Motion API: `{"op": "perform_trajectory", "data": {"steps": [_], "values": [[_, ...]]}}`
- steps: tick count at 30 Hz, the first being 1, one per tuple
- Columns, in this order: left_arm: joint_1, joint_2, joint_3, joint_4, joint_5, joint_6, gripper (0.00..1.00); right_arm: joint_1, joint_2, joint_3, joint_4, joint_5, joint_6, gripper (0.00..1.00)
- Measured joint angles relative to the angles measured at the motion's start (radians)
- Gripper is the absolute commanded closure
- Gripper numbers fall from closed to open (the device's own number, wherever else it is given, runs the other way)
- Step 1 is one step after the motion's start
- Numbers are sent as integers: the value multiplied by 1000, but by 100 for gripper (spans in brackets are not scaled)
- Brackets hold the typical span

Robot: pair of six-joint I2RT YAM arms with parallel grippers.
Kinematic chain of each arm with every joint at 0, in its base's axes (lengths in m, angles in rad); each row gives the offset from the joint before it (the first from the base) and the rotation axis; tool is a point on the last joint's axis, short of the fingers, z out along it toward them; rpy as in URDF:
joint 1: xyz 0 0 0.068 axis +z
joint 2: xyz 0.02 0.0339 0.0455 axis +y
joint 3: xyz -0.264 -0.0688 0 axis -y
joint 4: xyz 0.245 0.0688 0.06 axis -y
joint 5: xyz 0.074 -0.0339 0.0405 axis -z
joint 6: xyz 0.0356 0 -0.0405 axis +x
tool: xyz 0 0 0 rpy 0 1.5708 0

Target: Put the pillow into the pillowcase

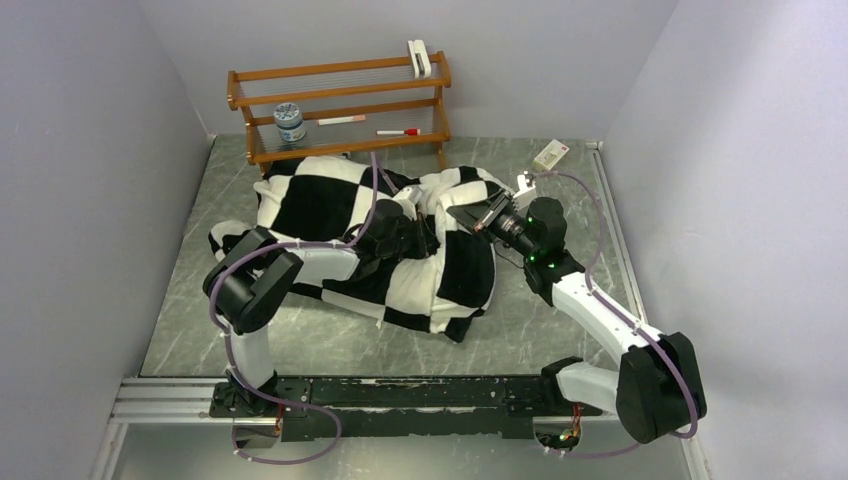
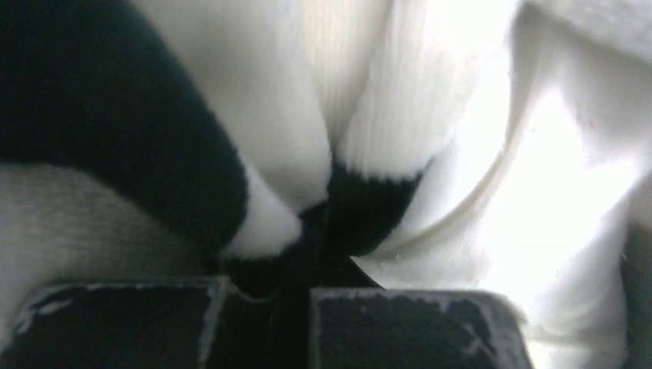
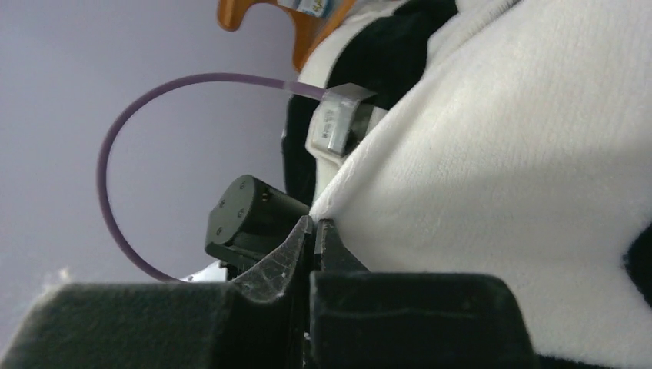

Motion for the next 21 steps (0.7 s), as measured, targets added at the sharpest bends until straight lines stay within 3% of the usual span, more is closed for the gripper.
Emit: {"op": "perform_trajectory", "data": {"steps": [3, 6, 11, 21], "values": [[0, -20, -44, 77, 4, -18, 95, 1, -8, -5, -69, 54, -74, 71], [0, -35, -61, 113, 11, -34, 95, 105, -15, 107, -334, 223, -232, 61], [0, -40, -61, 126, 25, -43, 95, 235, -91, 260, -633, 439, -399, 64], [0, -63, -73, 120, 39, -45, 95, 329, -145, 234, -940, 625, -425, 64]]}}
